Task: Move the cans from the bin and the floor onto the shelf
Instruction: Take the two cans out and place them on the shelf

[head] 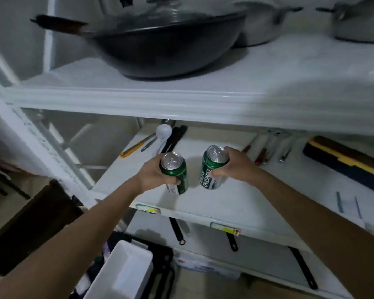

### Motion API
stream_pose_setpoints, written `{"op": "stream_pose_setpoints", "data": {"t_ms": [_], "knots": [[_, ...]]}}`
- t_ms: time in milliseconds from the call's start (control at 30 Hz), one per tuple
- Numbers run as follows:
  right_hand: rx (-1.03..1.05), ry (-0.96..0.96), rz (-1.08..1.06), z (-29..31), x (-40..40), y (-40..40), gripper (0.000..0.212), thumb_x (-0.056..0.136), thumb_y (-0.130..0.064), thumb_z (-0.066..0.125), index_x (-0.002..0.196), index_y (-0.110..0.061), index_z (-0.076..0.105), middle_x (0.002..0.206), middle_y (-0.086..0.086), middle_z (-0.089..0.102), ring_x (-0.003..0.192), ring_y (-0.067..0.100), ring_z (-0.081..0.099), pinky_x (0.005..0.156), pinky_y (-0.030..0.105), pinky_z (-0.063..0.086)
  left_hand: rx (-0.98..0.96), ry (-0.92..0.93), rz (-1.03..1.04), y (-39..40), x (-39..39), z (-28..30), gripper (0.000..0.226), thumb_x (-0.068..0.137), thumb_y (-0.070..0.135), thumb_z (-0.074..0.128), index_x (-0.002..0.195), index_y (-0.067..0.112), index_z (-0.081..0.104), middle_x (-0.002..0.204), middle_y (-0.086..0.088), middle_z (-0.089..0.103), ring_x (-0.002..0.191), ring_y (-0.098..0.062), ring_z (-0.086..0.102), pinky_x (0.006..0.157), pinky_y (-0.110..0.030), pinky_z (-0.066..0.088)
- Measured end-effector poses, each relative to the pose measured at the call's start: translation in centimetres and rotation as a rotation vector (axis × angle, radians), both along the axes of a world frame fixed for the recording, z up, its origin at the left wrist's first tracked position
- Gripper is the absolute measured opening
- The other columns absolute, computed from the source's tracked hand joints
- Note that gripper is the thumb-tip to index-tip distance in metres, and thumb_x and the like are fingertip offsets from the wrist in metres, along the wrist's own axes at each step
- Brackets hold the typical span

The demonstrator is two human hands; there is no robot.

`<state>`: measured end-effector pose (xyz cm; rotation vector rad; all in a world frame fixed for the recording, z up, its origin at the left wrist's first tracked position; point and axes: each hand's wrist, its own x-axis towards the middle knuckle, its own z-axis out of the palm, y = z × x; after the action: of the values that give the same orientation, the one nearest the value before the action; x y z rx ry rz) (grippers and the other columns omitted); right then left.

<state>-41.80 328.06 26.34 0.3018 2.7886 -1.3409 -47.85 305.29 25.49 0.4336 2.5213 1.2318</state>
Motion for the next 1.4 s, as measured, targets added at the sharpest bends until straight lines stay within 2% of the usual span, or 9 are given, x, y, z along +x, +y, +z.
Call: {"op": "stream_pose_setpoints", "data": {"t_ms": [167, 300, 367, 467, 633, 800, 933, 1133, 1400], "knots": [[-0.031, -0.049, -0.129, -1.9, 1.9, 8.3, 0.065, 0.061, -0.023, 0.083, 0.12, -0.016, 0.056, 0.112, 0.0, 0.064, 0.095, 0.012, 0.055, 0.074, 0.02, 0.045, 0.032, -0.049, -0.149, 9.7, -1.6, -1.5, 0.065, 0.051, 0.012, 0.08, 0.108, 0.027, 0.054, 0.11, -0.001, 0.063, 0.111, -0.023, 0.059, 0.098, -0.038, 0.049], [-0.029, -0.088, -0.258, -5.2, 2.4, 12.9, 0.069, 0.059, -0.022, 0.083, 0.122, -0.016, 0.055, 0.121, 0.006, 0.064, 0.105, 0.018, 0.056, 0.086, 0.025, 0.043, -0.019, -0.092, -0.213, 14.8, -3.8, -4.8, 0.068, 0.058, 0.005, 0.08, 0.118, 0.023, 0.055, 0.107, 0.003, 0.06, 0.104, -0.019, 0.056, 0.084, -0.027, 0.044], [-0.054, -0.122, -0.324, -6.9, 2.3, 14.2, 0.071, 0.059, -0.021, 0.083, 0.123, -0.013, 0.053, 0.124, 0.008, 0.062, 0.112, 0.023, 0.055, 0.092, 0.03, 0.046, -0.049, -0.102, -0.224, 16.3, -4.7, -6.5, 0.069, 0.057, 0.005, 0.08, 0.12, 0.021, 0.054, 0.106, 0.004, 0.06, 0.101, -0.017, 0.055, 0.083, -0.026, 0.042], [-0.043, -0.15, -0.359, -8.9, 1.7, 14.9, 0.07, 0.06, -0.024, 0.083, 0.121, -0.012, 0.051, 0.123, 0.008, 0.061, 0.112, 0.023, 0.055, 0.088, 0.029, 0.046, -0.081, -0.114, -0.234, 17.7, -5.8, -8.5, 0.07, 0.055, 0.007, 0.081, 0.119, 0.022, 0.054, 0.106, 0.004, 0.06, 0.102, -0.017, 0.055, 0.086, -0.027, 0.044], [-0.052, -0.119, -0.317, -10.6, -0.4, 13.0, 0.067, 0.058, -0.023, 0.082, 0.119, -0.019, 0.054, 0.118, 0.003, 0.063, 0.106, 0.017, 0.055, 0.084, 0.022, 0.039, -0.12, -0.148, -0.216, 16.4, -7.6, -10.6, 0.07, 0.055, 0.002, 0.081, 0.117, 0.02, 0.055, 0.107, 0.001, 0.061, 0.107, -0.021, 0.056, 0.096, -0.037, 0.047], [-0.028, -0.152, -0.27, -11.5, -3.4, 9.6, 0.066, 0.057, -0.028, 0.081, 0.116, -0.015, 0.055, 0.116, 0.004, 0.064, 0.11, 0.022, 0.056, 0.082, 0.024, 0.041, -0.116, -0.15, -0.114, 12.6, -9.4, -11.5, 0.072, 0.054, -0.001, 0.081, 0.118, 0.019, 0.055, 0.106, 0.001, 0.06, 0.105, -0.021, 0.056, 0.092, -0.034, 0.046], [-0.02, -0.153, -0.232, -12.2, -5.3, 7.1, 0.071, 0.058, -0.027, 0.081, 0.122, -0.016, 0.051, 0.123, 0.003, 0.061, 0.117, 0.023, 0.053, 0.093, 0.027, 0.041, -0.098, -0.168, -0.083, 9.8, -10.6, -11.8, 0.073, 0.056, -0.006, 0.08, 0.12, 0.017, 0.054, 0.107, -0.001, 0.06, 0.105, -0.022, 0.056, 0.096, -0.038, 0.047], [0.027, -0.176, -0.168, -13.2, -6.4, 5.2, 0.066, 0.06, -0.025, 0.08, 0.119, -0.015, 0.05, 0.119, 0.004, 0.063, 0.11, 0.022, 0.057, 0.079, 0.021, 0.037, -0.017, -0.239, -0.138, 8.5, -11.3, -12.0, 0.074, 0.061, -0.018, 0.072, 0.127, 0.005, 0.047, 0.109, -0.005, 0.057, 0.102, -0.019, 0.053, 0.074, -0.019, 0.046], [-0.087, -0.152, -0.227, -13.8, -5.6, 4.8, 0.069, 0.062, -0.019, 0.079, 0.123, -0.017, 0.047, 0.123, 0.004, 0.06, 0.114, 0.023, 0.055, 0.082, 0.024, 0.041, 0.015, -0.266, -0.17, 8.3, -11.0, -12.1, 0.078, 0.065, -0.017, 0.071, 0.133, 0.009, 0.042, 0.112, -0.003, 0.054, 0.104, -0.017, 0.051, 0.071, -0.015, 0.044]]}}
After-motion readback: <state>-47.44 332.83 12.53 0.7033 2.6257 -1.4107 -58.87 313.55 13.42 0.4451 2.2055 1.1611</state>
